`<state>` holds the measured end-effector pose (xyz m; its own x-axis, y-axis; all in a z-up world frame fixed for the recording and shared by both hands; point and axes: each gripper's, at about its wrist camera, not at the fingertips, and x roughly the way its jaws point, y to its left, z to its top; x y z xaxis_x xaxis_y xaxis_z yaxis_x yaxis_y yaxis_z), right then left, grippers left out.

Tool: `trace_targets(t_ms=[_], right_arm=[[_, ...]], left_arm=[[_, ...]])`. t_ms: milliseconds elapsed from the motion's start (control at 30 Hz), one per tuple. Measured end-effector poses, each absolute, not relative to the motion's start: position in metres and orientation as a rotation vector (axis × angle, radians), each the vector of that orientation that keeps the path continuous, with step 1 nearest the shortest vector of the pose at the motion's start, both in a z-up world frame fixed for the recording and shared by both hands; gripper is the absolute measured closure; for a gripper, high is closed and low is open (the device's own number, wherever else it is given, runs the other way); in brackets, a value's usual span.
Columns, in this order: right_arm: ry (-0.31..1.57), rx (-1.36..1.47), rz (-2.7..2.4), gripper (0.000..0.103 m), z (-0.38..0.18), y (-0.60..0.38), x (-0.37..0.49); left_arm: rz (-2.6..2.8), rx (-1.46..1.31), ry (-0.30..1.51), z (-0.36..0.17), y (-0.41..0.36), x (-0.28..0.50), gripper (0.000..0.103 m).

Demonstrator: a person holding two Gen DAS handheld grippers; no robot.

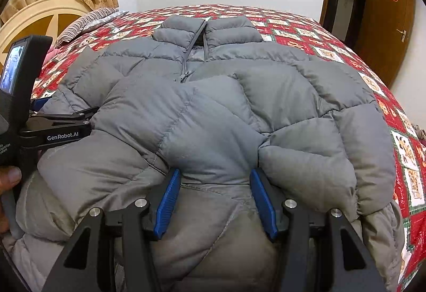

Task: Fold large clothes

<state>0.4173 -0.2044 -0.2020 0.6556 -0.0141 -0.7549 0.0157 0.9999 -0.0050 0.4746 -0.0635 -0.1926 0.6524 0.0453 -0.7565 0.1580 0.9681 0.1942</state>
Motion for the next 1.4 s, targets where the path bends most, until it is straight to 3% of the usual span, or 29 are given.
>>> trace_targets(t_ms=[167, 233, 400, 900, 1300, 1400], right_arm=[[0.895, 0.015, 0.027, 0.043, -0.194, -0.208, 0.417], [0.932, 0.03, 0.081, 0.033, -0.181, -0.213, 0.418], [0.865, 0.045, 0.087, 0.022, -0.133, -0.23, 0.438], [0.952, 0.336, -0.098, 0.022, -0.114, -0.285, 0.655], [1.056, 0.31, -0.128, 0.022, -0.141, -0.283, 0.736], [1.118, 0.282, -0.097, 0.022, -0.153, -0.283, 0.739]], left_arm=[[-0.076, 0.292, 0.902, -0.159, -0.056, 0.467, 0.0], [-0.082, 0.287, 0.878, -0.141, -0.053, 0.466, 0.0], [-0.117, 0.174, 0.896, -0.114, -0.052, 0.506, 0.0], [-0.089, 0.048, 0.979, -0.111, -0.106, 0.668, 0.0], [-0.136, 0.09, 1.035, -0.132, -0.153, 0.718, 0.0], [-0.199, 0.115, 1.037, -0.135, -0.159, 0.707, 0.026]])
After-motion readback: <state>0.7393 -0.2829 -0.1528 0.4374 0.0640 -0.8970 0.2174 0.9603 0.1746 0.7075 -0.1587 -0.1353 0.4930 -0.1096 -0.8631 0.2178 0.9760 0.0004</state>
